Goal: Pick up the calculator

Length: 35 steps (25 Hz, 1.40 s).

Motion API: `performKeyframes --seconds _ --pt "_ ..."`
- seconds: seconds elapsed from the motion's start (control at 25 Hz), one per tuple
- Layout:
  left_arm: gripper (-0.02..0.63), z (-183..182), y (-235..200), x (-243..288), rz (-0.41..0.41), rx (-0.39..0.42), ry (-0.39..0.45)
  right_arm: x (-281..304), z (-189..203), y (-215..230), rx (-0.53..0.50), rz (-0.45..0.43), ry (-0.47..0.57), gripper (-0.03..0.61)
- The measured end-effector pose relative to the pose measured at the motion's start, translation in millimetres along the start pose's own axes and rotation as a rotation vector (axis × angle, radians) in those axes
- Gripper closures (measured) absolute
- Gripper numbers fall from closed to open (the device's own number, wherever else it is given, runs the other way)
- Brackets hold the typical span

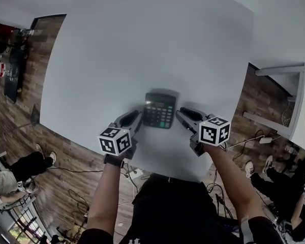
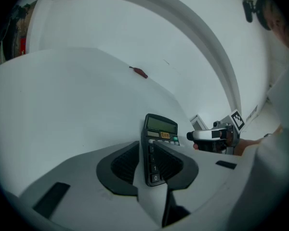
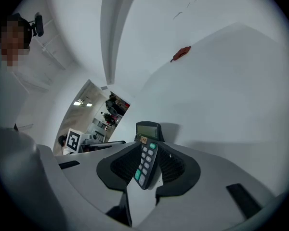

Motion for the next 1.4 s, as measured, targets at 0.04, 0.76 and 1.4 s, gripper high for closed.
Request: performKeyframes --seconds 0.04,0.76,1.4 --pt "0.525 1.4 -0.9 3.2 0.014 -0.011 -0.012 2.1 0.4 2.2 0.006 0.002 -0.004 0.494" --pt "0.506 14.3 -12.3 23.2 0.210 -0.113 -0.152 39.0 -9.0 20.7 0.036 -0.028 -0.037 0.496" --pt "0.555 -5.2 5.0 -3.6 0.288 -0.179 -0.046 18.9 -27.6 3.5 0.083 -0.124 0.062 0.527"
Point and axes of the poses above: the fingertips, and each gripper's own axes: x forward along the fingers, y to its right, z out of its underside, the point moved 10 cm from there along -x, backward along the fingers, and after that the axes turned 12 degrees about y, right-handed, at the moved point
